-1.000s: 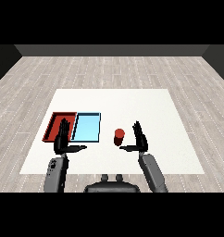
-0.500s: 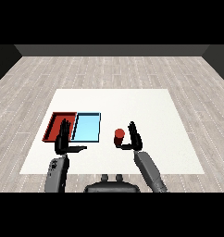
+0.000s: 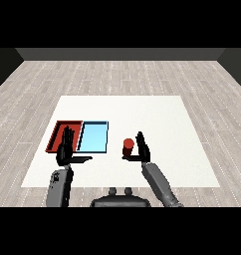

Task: Pick the red can and put it in the red box

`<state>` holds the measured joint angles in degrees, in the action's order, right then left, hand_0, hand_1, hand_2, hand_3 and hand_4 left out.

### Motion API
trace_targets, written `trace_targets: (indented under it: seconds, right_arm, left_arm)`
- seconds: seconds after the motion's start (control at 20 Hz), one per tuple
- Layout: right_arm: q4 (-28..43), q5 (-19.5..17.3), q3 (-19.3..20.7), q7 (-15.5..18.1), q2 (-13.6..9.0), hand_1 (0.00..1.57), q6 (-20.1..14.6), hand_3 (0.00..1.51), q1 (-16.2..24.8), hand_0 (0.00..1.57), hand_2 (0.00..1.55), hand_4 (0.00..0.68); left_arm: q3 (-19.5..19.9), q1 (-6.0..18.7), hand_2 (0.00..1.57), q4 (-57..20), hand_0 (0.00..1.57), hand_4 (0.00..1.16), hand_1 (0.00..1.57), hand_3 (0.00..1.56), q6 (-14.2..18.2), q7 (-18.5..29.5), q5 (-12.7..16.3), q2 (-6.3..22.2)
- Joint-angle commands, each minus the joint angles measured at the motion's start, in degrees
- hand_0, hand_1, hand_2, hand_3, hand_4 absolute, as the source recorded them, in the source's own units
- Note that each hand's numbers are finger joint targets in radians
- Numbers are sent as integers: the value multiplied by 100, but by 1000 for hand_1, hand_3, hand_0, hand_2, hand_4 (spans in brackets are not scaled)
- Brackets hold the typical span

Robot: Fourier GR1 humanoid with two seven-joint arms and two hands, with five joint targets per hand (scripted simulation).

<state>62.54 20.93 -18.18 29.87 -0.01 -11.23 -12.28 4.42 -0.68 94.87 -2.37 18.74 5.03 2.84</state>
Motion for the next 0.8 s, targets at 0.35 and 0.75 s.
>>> trace_targets:
  seconds: [0.35,0.75]
  right_arm:
    - [-392,298,-55,-84,1,0,6,0,-456,0,0,0]
    - [-1225,844,-653,567,1,0,-316,0,-835,0,0,0]
  left_arm:
    - [45,-58,0,-301,0,0,0,0,-54,377,23,-38]
    - [15,-209,0,-103,0,0,0,0,-123,236,74,16]
